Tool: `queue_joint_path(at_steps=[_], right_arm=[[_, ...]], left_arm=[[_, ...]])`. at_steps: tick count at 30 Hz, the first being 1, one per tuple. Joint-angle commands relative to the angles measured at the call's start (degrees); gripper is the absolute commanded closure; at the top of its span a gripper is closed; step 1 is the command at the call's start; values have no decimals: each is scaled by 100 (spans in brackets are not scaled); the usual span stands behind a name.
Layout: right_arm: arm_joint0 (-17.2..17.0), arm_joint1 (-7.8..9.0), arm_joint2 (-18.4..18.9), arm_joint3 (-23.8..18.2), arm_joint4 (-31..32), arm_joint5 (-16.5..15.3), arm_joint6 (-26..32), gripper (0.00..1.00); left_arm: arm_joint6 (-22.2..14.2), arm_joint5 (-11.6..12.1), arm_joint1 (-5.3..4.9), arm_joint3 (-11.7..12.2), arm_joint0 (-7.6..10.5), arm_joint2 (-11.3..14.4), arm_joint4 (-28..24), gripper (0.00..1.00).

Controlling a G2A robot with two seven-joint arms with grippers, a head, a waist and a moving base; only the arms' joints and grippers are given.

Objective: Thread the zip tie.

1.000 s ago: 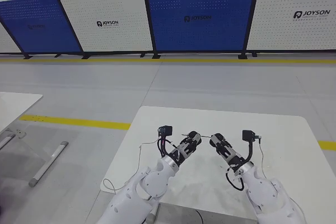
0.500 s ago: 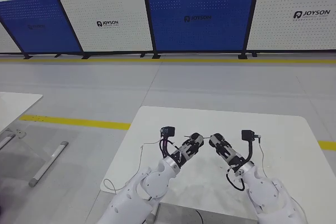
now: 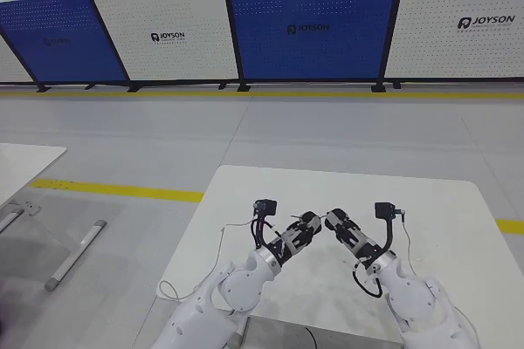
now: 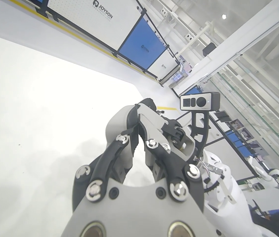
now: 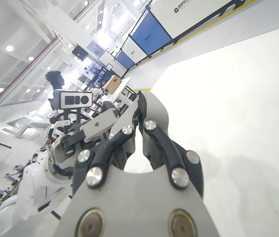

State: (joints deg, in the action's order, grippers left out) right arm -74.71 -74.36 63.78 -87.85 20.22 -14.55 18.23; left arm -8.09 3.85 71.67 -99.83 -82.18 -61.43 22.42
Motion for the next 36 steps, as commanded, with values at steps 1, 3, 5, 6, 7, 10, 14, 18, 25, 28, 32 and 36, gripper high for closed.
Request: queue_joint_path(at_steps=[1,3,5,6,7,10,14,18,25,28,32,36], right_arm=[[-3,1,-6,-3,7,-23,15,100],[-13,4,-4,-7,15,-51,28,100],[-19,6,1,-14,13,-52,37,100],[-25,6,6,-20,6,-44,33,79],[-30,6,11,-27,0,-36,23,61],[-53,8,23,-47,23,-31,-29,9],[-79,9,12,-39,132,-67,-120,9],[-85,3,-13,-17,199,-73,-199,51],[-77,-4,-12,3,190,-49,-261,87],[-75,-6,-3,5,173,-44,-279,100],[-76,-7,4,8,170,-45,-283,100],[-80,-6,2,13,192,-56,-267,100]], left_arm=[[-16,15,-12,-39,-28,-26,59,100],[76,-38,-15,-59,-47,-47,131,100],[177,-102,-10,-42,-42,-47,172,100],[225,-138,-6,-29,-33,-39,184,100],[279,-185,-1,-11,-26,-39,195,100],[414,-349,20,42,10,-17,162,100],[521,-635,55,102,102,8,48,100],[549,-705,72,133,144,23,-15,100],[538,-651,75,137,125,15,-21,100],[524,-593,71,126,97,9,4,100],[524,-557,69,113,74,-2,18,100],[535,-556,72,94,60,-4,14,100]])
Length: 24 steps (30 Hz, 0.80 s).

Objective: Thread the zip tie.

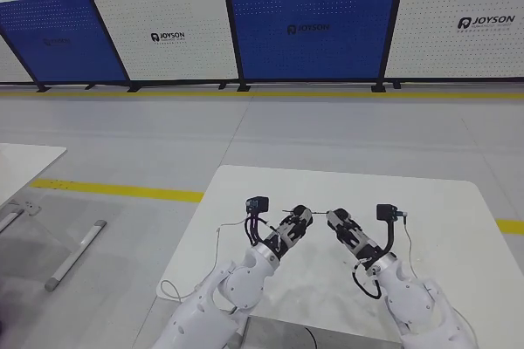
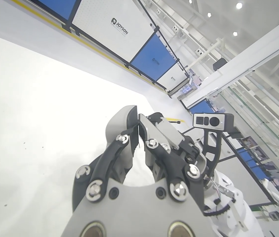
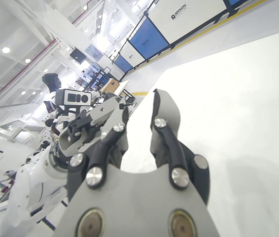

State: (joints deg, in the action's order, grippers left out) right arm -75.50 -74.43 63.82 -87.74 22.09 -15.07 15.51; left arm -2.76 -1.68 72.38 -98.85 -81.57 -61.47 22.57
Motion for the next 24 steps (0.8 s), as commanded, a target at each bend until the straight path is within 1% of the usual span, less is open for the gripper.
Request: queue_joint_path(at_steps=[1,4,11,19,20,21,23,24], right_arm=[[0,0,-7,2,11,-6,9,100],[8,-3,-20,7,21,-13,18,100],[37,-5,-44,8,47,-51,82,100],[26,-7,-33,-22,81,4,36,100],[23,-6,-29,-24,91,15,27,100],[17,-6,-27,-27,105,28,16,100],[12,-7,-26,-23,119,52,-3,100],[12,-9,-29,-23,126,64,-14,100]], left_arm=[[2,-5,2,-7,-2,1,-5,100],[-21,3,5,-20,0,17,10,100],[-112,105,-1,-23,-21,64,123,100],[-88,91,2,-22,-27,28,54,100],[-80,84,3,-22,-27,22,44,85],[-74,74,4,-24,-27,16,37,62],[-81,66,3,-22,-26,8,32,54],[-91,70,3,-22,-27,3,28,38]])
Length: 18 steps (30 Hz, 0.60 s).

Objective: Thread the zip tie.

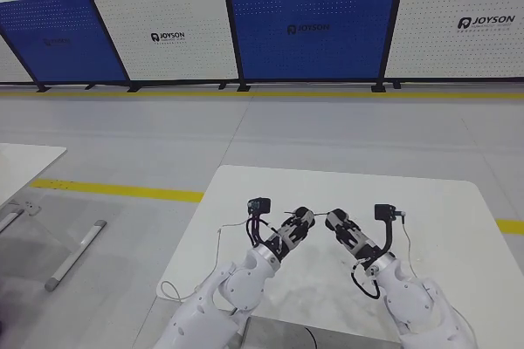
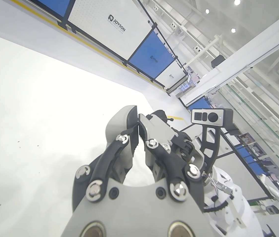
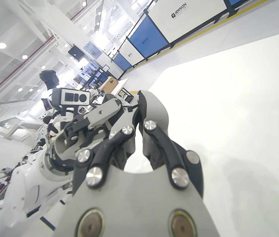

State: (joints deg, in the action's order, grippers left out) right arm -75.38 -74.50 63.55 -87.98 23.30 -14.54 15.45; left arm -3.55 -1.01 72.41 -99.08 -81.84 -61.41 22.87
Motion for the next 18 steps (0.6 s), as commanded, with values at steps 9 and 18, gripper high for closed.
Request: queue_joint_path(at_steps=[9,18], right_arm=[[9,-10,17,13,89,142,-118,100],[-24,-4,63,-93,101,164,-100,100]], left_arm=[[-316,170,-30,-75,-57,-207,-455,55],[-177,56,-34,-67,-49,-247,-313,100]])
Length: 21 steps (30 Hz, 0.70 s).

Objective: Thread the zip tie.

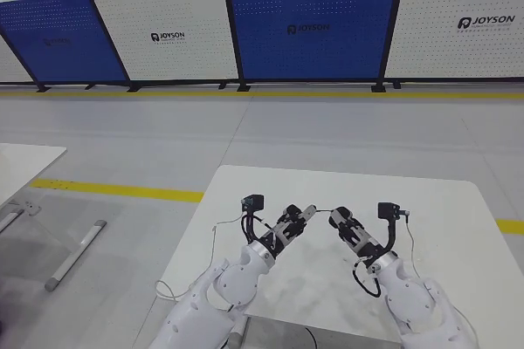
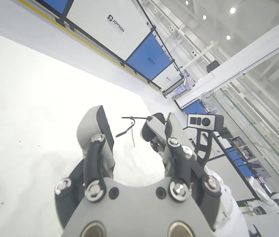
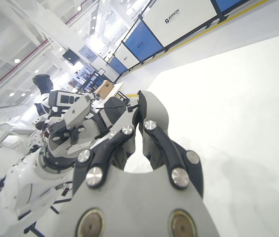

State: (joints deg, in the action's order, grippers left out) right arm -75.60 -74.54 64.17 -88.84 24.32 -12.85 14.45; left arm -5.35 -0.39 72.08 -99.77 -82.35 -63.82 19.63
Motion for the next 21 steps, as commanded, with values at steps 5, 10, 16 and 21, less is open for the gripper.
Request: queue_joint_path(at_steps=[5,10,16,21], right_arm=[[-1,-3,1,-3,-12,-20,4,100],[8,-8,5,9,-40,-25,-3,100],[12,-9,7,14,-38,-13,32,100],[21,-11,26,19,-110,-69,54,0]], left_arm=[[-5,-6,-8,-27,-21,-8,99,100],[-40,-13,-12,-50,-40,16,171,100],[-48,-5,-12,-71,-37,24,172,100],[72,-78,3,-86,-38,5,15,100]])
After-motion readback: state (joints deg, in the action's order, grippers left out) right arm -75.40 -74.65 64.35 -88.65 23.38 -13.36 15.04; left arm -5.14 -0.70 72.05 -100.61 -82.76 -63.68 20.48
